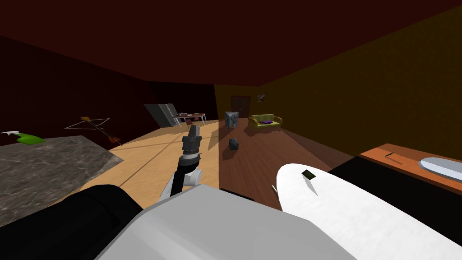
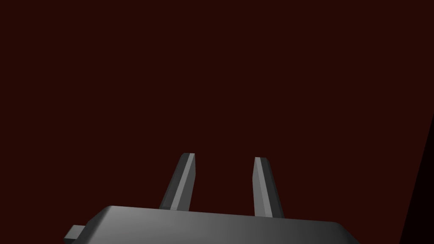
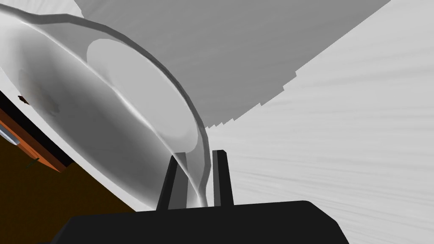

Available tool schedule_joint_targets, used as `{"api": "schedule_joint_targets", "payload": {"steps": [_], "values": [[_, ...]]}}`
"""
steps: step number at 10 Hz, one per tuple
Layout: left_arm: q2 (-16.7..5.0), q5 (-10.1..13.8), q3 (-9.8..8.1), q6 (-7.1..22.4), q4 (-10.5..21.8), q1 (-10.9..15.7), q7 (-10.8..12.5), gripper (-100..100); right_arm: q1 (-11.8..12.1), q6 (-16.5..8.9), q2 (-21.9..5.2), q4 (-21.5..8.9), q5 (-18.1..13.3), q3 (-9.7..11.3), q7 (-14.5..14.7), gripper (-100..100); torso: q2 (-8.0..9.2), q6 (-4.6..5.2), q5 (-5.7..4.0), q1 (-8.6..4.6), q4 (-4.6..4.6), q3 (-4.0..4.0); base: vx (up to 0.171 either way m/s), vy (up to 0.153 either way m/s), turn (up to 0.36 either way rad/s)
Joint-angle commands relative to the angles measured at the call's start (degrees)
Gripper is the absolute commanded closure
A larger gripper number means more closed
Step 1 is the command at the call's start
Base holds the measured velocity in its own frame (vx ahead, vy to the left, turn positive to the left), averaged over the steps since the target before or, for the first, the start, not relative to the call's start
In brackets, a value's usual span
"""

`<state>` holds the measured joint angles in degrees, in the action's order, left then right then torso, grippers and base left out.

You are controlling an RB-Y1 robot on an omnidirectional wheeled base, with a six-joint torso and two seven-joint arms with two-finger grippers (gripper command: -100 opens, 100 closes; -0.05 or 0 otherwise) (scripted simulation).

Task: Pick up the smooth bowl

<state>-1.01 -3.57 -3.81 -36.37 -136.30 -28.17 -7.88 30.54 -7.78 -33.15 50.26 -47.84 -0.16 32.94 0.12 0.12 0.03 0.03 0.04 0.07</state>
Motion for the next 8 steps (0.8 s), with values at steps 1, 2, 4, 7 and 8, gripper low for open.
{"api": "schedule_joint_targets", "payload": {"steps": [1,2,4,7,8], "values": [[0.00,0.00,0.00,0.00,0.00,0.00,0.00,0,0.00,0.00,0.00,0.00,0.00,0.00,0.00,100,0.00,0.00,0.00,0.00,0.00,0.00,0.000,0.000,0.000],[0.00,0.00,0.00,0.00,0.00,0.00,0.00,0,0.01,0.01,0.02,-0.01,0.00,0.02,0.01,100,0.01,0.00,0.02,0.02,0.01,0.01,0.000,0.000,0.000],[0.00,0.00,0.00,0.00,0.00,0.00,0.00,0,0.44,1.45,-0.04,-0.46,-1.03,-1.57,-0.10,100,0.01,0.01,0.05,0.05,0.01,0.01,0.015,0.019,-0.013],[0.01,0.00,0.01,0.00,0.00,-0.01,0.00,0,1.88,2.58,-1.35,0.20,-0.55,-1.70,-0.48,100,-0.17,0.02,0.19,0.58,-0.02,-0.09,0.050,0.091,-0.040],[0.00,0.00,0.00,0.00,0.00,0.00,0.00,0,2.03,2.57,-1.39,0.39,-0.42,-1.56,-0.55,0,-0.10,0.00,0.18,0.40,0.00,-0.05,0.004,0.011,0.001]]}}
